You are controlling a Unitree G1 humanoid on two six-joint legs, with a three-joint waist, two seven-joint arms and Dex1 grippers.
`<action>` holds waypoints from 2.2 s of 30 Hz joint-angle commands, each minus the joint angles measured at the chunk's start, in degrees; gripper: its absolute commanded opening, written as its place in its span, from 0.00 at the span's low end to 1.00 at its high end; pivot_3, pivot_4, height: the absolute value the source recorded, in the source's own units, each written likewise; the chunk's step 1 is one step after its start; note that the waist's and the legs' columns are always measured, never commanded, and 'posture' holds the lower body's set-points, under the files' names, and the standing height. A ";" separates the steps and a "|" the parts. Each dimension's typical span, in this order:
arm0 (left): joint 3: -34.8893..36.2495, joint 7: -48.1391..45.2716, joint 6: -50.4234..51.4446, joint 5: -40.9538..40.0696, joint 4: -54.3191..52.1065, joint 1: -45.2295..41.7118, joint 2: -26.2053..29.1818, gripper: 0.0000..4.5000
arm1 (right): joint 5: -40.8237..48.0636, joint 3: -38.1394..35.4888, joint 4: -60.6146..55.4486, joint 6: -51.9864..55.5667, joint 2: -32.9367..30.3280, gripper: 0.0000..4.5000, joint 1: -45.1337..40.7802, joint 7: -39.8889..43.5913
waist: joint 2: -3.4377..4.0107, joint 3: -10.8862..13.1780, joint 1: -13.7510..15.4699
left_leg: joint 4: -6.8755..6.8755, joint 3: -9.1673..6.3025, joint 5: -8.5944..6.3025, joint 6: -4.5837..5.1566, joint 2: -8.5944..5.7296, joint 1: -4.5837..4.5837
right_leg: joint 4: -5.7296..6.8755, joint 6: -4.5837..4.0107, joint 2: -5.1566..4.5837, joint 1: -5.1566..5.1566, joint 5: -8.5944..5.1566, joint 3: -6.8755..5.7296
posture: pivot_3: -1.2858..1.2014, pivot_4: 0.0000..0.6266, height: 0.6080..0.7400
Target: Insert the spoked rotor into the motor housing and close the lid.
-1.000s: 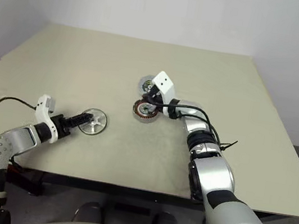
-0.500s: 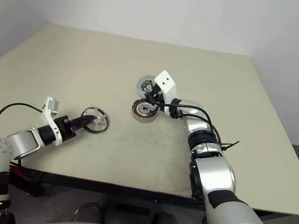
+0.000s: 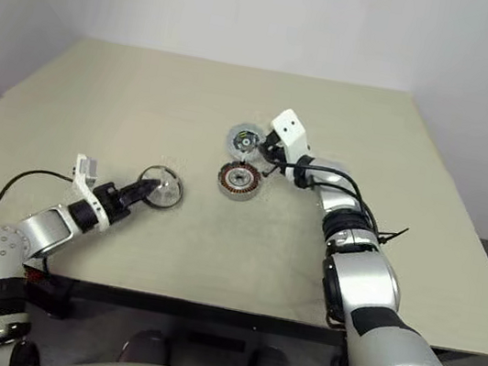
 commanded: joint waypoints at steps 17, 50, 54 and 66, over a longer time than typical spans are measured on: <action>-2.54 4.08 -6.44 -7.77 29.71 -21.94 -12.13 0.09 | -1.17 -0.32 -2.52 0.69 -4.82 0.00 0.50 -0.05 | -0.06 0.03 0.94 | 0.02 0.01 -0.02 0.11 -0.04 -0.07 | -0.04 0.02 -0.02 -0.03 0.01 0.02 | 0.52 0.00 1.00; -3.71 -1.01 -9.37 8.56 45.14 -28.38 -11.60 0.25 | -0.73 -0.87 -2.96 0.38 -4.72 0.00 0.57 -1.92 | -0.05 0.05 1.08 | 0.03 0.02 -0.05 0.18 -0.05 -0.06 | -0.01 0.01 -0.06 0.05 0.02 0.02 | 0.52 0.00 1.00; -3.27 -0.40 -9.20 9.46 44.77 -28.34 -11.50 0.51 | -0.70 -0.84 -3.04 0.39 -4.55 0.00 0.62 -2.05 | -0.05 0.05 1.09 | 0.02 0.02 -0.05 0.17 -0.05 -0.01 | -0.02 0.01 -0.07 0.14 0.02 0.02 | 0.52 0.00 1.00; 1.77 7.44 -0.84 2.98 28.16 -22.48 -8.27 0.58 | -0.77 -0.68 -2.54 0.23 -3.97 0.00 0.53 -2.15 | 0.00 0.08 0.72 | -0.07 0.02 -0.06 0.17 -0.03 -0.02 | -0.11 0.00 -0.06 0.15 0.01 -0.01 | 0.52 0.00 1.00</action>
